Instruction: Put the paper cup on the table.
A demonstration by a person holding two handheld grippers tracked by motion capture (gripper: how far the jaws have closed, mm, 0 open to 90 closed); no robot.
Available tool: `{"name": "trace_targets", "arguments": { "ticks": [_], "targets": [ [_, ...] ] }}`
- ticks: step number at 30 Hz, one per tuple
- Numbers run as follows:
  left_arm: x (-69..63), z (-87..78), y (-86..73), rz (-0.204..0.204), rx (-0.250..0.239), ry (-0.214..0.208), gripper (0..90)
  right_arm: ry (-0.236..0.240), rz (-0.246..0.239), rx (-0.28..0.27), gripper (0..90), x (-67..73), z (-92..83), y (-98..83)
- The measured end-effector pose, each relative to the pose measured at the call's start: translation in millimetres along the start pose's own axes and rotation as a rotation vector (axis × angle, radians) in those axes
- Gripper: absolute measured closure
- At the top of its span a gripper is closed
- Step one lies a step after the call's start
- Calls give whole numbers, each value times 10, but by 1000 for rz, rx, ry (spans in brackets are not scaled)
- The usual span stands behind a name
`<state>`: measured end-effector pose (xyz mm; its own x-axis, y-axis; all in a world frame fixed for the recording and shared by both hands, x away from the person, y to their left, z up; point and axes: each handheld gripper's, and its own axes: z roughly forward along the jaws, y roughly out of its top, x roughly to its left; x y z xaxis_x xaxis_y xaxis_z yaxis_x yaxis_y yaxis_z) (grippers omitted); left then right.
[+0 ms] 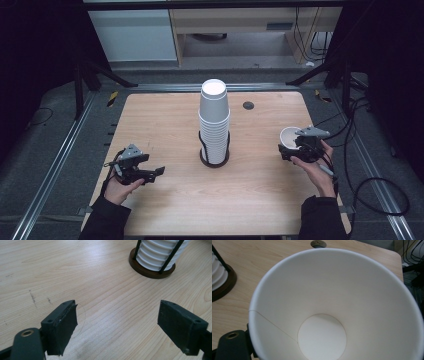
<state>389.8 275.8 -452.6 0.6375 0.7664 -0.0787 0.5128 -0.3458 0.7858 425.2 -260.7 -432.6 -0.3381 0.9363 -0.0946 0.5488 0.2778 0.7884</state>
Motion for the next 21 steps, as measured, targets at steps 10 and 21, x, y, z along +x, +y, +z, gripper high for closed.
{"name": "trace_targets", "arguments": {
  "ticks": [10,21],
  "targets": [
    [19,5,-6,-4,4,8,153,-6,8,45,125,-20,180,-42],
    [17,19,-16,3,16,8,152,8,14,73,124,-30,285,-120]
  ]
}}
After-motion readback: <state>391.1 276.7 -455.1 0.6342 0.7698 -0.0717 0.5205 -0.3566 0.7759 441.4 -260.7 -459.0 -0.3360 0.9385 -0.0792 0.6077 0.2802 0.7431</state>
